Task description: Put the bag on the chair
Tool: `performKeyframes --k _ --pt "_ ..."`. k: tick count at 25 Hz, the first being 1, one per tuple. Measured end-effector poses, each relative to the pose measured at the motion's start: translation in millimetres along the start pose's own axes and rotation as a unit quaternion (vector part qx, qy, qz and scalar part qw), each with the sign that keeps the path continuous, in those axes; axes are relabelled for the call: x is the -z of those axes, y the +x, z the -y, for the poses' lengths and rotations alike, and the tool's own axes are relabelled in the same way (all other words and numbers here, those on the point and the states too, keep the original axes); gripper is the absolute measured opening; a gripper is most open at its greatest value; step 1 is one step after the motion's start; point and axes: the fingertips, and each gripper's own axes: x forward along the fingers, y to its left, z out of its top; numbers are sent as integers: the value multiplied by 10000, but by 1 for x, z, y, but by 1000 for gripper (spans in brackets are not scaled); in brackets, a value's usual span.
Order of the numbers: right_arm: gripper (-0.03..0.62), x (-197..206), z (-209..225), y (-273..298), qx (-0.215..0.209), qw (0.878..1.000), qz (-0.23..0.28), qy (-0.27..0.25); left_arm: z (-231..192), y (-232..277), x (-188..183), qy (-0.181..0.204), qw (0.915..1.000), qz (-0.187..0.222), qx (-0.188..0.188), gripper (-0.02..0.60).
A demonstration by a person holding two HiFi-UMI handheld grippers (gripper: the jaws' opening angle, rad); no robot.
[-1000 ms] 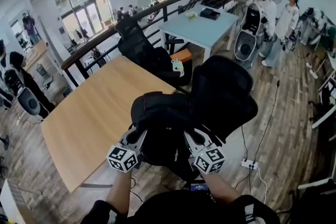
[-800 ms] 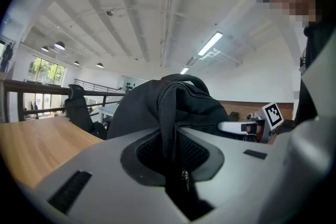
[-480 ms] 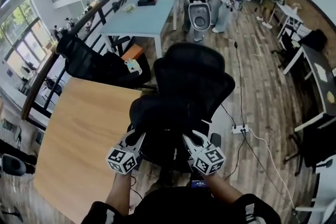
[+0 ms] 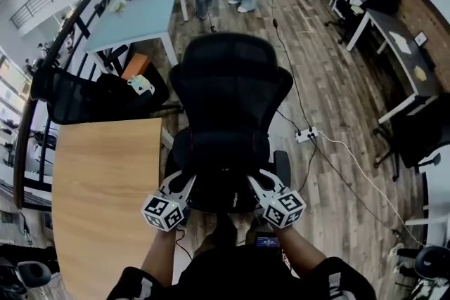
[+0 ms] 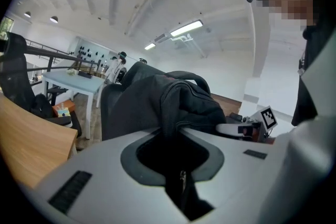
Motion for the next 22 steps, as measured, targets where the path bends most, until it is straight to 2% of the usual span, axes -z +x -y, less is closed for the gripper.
performKeyframes --k 4,12,18,22 --pt "57 14 23 15 130 9999 -23 63 -18 24 17 -45 9998 -119 146 57" --pt "58 80 53 21 550 9961 -460 521 -35 42 86 -558 9964 -564 311 58" --pt "60 116 85 45 653 9933 -653 700 -61 66 122 -761 9941 -723 267 58" --pt "60 118 102 61 618 9941 -601 662 -76 87 127 -830 9943 -646 179 58"
